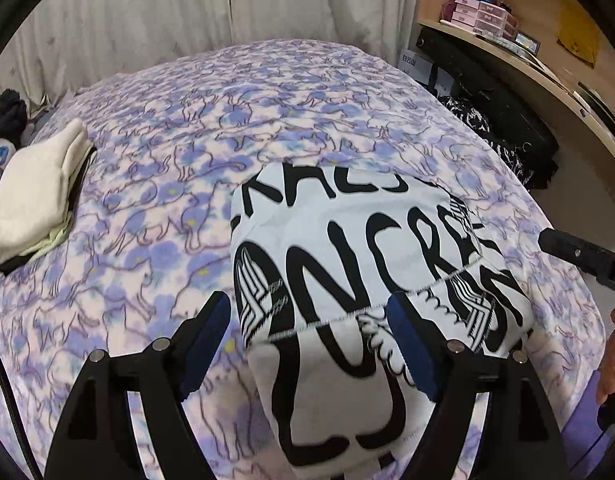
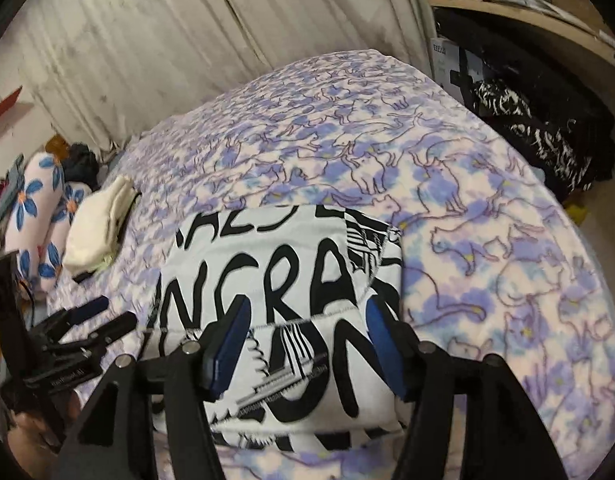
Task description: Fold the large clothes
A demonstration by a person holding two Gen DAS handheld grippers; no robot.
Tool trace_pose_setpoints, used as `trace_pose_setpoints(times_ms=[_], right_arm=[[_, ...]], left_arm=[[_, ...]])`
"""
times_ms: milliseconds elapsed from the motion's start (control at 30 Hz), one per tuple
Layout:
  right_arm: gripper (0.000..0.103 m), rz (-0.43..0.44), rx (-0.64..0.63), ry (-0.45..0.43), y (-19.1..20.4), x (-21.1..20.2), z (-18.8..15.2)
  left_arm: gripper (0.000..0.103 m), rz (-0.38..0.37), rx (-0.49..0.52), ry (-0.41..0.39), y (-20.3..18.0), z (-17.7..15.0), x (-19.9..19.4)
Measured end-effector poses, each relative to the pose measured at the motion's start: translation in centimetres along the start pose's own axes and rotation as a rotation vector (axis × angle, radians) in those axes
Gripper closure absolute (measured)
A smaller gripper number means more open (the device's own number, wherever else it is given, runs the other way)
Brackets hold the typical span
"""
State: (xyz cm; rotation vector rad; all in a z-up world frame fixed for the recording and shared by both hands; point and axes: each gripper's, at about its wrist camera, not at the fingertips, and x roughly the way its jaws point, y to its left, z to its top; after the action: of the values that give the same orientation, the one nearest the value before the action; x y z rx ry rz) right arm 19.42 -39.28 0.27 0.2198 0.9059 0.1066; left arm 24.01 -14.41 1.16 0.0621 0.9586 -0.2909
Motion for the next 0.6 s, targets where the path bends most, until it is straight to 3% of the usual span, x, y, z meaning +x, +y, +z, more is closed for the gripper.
trace_pose_setpoints(times_ms=[233,433,500,567,600], right_arm=[[0.043,-0.005,-0.025,0.032,-0.3,0.0,-1.5],[0.042,0.005,0.009,0.082,-1.8,1.4,-2.7],[0.035,0.009,0.034,0.111,-2.7,2.1,-3.0],[0.017,0.011,0.066,0.142,-3.7,2.9,-3.3],[0.017,0.011,0.078,0.149,-4.2,3.1,-3.4]], left_arm=[[0.024,0.054,-0.01,0.037,0.8,-1.5,-0.5],[0.023,0.008,-0.054,0.115,2.5,-2.8,0.9],[0.021,0.0,-0.066,0.138,2.8,-3.2,1.6],[0.018,-0.013,-0.072,0.164,3.0,-3.7,2.4],[0.018,-0.022,-0.076,0.176,3.1,-3.9,2.8]])
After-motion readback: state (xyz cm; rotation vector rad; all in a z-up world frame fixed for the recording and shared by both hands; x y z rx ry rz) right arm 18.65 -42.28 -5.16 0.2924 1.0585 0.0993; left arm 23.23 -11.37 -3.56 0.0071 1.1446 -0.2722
